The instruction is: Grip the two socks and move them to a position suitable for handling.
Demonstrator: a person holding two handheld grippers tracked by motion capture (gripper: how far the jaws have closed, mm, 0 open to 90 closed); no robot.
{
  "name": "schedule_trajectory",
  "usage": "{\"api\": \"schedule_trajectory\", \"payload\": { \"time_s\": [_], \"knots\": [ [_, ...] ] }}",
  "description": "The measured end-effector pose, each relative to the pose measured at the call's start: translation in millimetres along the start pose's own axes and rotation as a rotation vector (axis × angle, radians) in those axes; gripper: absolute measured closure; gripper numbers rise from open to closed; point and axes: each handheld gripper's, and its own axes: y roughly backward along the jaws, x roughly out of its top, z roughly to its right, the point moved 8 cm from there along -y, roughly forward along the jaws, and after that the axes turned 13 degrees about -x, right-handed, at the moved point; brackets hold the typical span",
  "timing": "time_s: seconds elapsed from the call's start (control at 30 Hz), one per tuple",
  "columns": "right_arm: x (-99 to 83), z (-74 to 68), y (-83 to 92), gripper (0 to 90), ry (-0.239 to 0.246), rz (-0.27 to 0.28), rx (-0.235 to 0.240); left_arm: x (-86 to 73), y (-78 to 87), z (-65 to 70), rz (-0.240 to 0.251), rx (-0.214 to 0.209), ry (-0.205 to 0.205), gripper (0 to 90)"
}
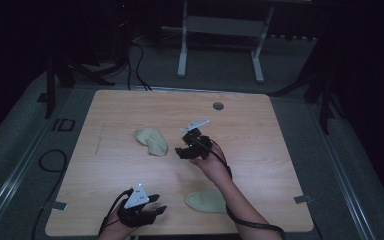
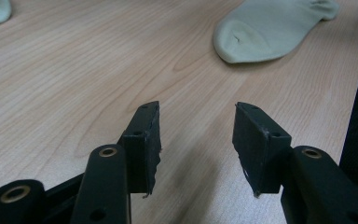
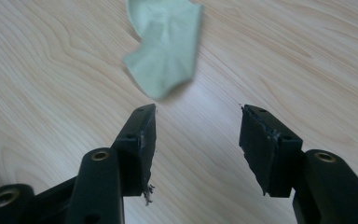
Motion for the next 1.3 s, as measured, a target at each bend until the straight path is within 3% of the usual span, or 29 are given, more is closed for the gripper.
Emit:
{"api": "schedule_trajectory", "payload": {
  "time_s": [0.07, 0.2, 0.33, 0.5, 0.57, 0.67, 0.77, 0.93, 1.03, 1.1, 1.23, 1.3],
  "knots": [
    [2.9, -3.2, -2.2, 45.6, -0.003, -0.004, 0.006, -0.4, -1.0, 0.3, 0.003, -0.005, -0.002, 51.2],
    [20.2, -23.8, -16.0, 45.2, -0.009, -0.007, 0.060, -0.2, -3.3, 1.5, 0.001, -0.002, -0.008, 51.2],
    [36.1, -39.9, -31.1, 44.3, -0.007, -0.008, 0.067, -1.1, -3.3, 0.6, 0.000, 0.002, -0.005, 51.2],
    [51.2, -51.2, -49.4, 41.9, -0.006, -0.016, 0.051, 1.5, 3.8, -1.5, 0.033, 0.011, 0.008, 51.2],
    [59.4, -57.3, -65.4, 40.5, 0.020, -0.028, 0.009, 2.0, 6.6, -2.4, 0.045, 0.011, 0.014, 51.2],
    [64.1, -57.3, -79.0, 39.7, 0.008, -0.037, -0.021, 1.8, 9.0, -3.7, 0.054, 0.018, 0.020, 51.2],
    [65.3, -54.1, -94.8, 38.5, -0.002, -0.058, -0.056, 1.3, 11.4, -4.8, 0.061, 0.024, 0.025, 51.2],
    [61.2, -53.9, -118.3, 36.7, -0.026, -0.105, -0.074, 1.2, 14.7, -6.0, 0.071, 0.028, 0.027, 51.2],
    [58.4, -58.1, -128.4, 37.9, -0.001, -0.125, -0.077, 0.3, 15.5, -7.1, 0.073, 0.031, 0.032, 51.2],
    [56.5, -61.4, -133.5, 41.9, 0.034, -0.131, -0.096, -0.3, 15.5, -8.0, 0.072, 0.035, 0.038, 51.2],
    [58.1, -64.3, -131.5, 73.6, 0.055, -0.118, -0.117, 0.0, 17.1, -8.4, 0.076, 0.042, 0.038, 51.2],
    [57.3, -63.6, -129.7, 77.8, 0.080, -0.124, -0.135, 0.2, 18.1, -8.5, 0.081, 0.046, 0.040, 51.2]
  ]
}}
